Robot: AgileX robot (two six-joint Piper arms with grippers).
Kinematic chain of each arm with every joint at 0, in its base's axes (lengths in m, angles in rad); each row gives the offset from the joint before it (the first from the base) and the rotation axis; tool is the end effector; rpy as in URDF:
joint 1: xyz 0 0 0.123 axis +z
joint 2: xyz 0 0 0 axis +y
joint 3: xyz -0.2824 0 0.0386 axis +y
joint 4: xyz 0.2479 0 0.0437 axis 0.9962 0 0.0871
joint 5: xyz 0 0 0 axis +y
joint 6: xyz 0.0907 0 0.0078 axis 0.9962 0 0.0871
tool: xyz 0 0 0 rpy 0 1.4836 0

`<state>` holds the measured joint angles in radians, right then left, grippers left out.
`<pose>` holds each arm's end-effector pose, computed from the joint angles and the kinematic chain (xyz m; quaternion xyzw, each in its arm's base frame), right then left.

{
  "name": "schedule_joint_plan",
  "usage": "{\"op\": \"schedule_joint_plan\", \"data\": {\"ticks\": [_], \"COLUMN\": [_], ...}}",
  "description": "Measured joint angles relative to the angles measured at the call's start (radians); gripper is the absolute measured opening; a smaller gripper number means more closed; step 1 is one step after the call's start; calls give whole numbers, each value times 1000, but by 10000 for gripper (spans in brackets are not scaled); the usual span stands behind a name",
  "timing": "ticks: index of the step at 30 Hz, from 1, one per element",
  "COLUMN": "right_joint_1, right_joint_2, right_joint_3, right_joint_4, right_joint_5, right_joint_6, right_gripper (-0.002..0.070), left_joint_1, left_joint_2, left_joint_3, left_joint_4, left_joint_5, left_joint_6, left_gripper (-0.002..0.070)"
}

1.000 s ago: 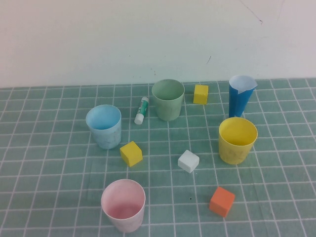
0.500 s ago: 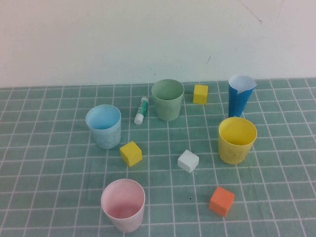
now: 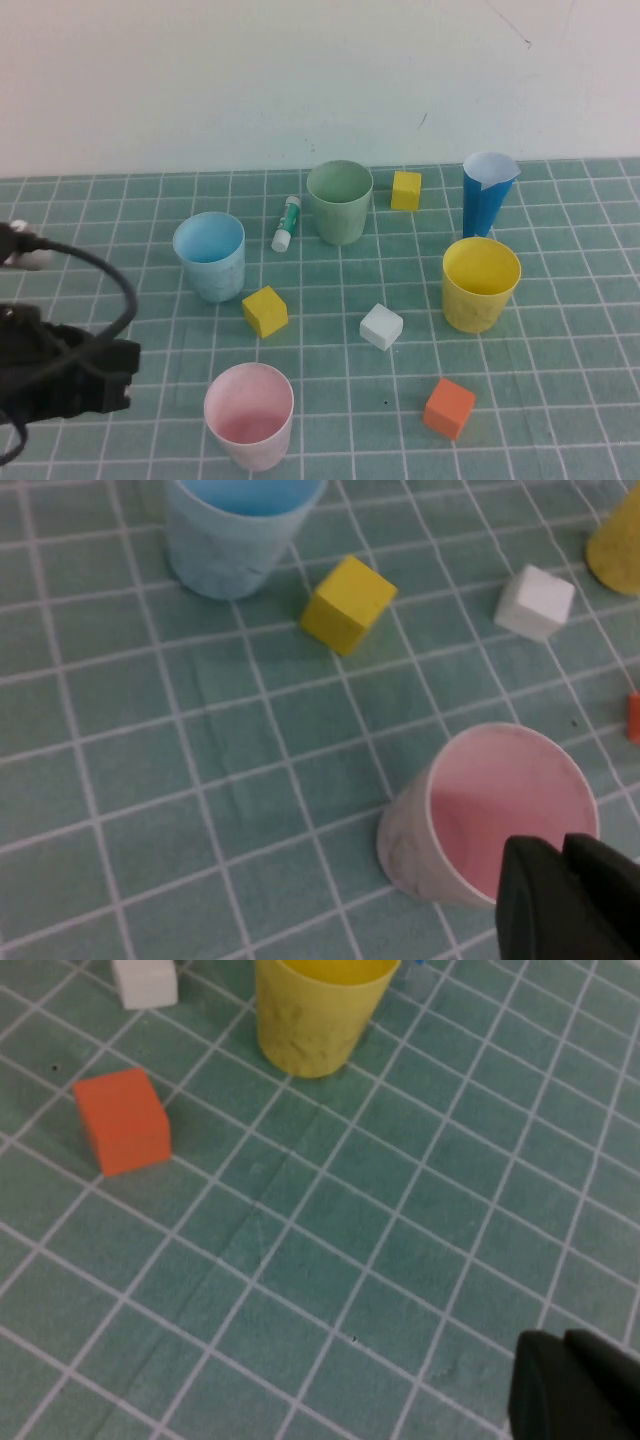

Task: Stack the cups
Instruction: Pick up the pink cup

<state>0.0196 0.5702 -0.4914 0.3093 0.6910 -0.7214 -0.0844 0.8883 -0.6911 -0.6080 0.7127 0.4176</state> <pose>0.1039 0.0197 0.2772 -0.2625 0.8552 -0.0148 0.4466 0.1630 -0.0480 0.3046 0.0857 0.8949 -0.2035 0.3877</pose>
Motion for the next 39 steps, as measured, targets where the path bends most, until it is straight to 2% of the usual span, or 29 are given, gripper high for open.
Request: {"op": "schedule_joint_plan", "data": {"ticks": [4,8,10,14,17,24,29,32,34,36,39], "right_joint_1": [0,0,0,0,0,0,0,0,0,0,0], "right_joint_2": [2,2,2,2,2,2,2,2,2,2,2], "right_joint_3": [0,0,0,0,0,0,0,0,0,0,0], "right_joint_4": [27,32,34,35,38,38,38,40,40,42,42], "right_joint_5": [-1,-1,-1,-1,-3,-7,-7,-7,-7,-7,-7], "right_joint_6": [-46,-60,-62,-70,-77,-83,-83,-83,-83,-83,-83], "right_gripper": [-3,-3,-3,-3,-3,-3,-3,-3,-3,-3,-3], "left_joint_1": [0,0,0,-5,-39,-214,-277,-289,-289,-289,-289], "left_joint_2": [185,328,377,440,473,567,632,662,671,676,676], "left_joint_3": [-101,-194,-226,-246,-246,-246,-247,-247,-247,-251,-289], "left_joint_4": [-56,-61,-61,-63,-56,106,208,242,249,252,259], "left_joint_5": [115,203,213,189,156,10,-25,-37,-50,-56,-34], "left_joint_6": [118,146,151,184,217,214,205,197,190,177,151], "left_gripper": [106,255,300,336,358,373,349,228,110,50,17]}}
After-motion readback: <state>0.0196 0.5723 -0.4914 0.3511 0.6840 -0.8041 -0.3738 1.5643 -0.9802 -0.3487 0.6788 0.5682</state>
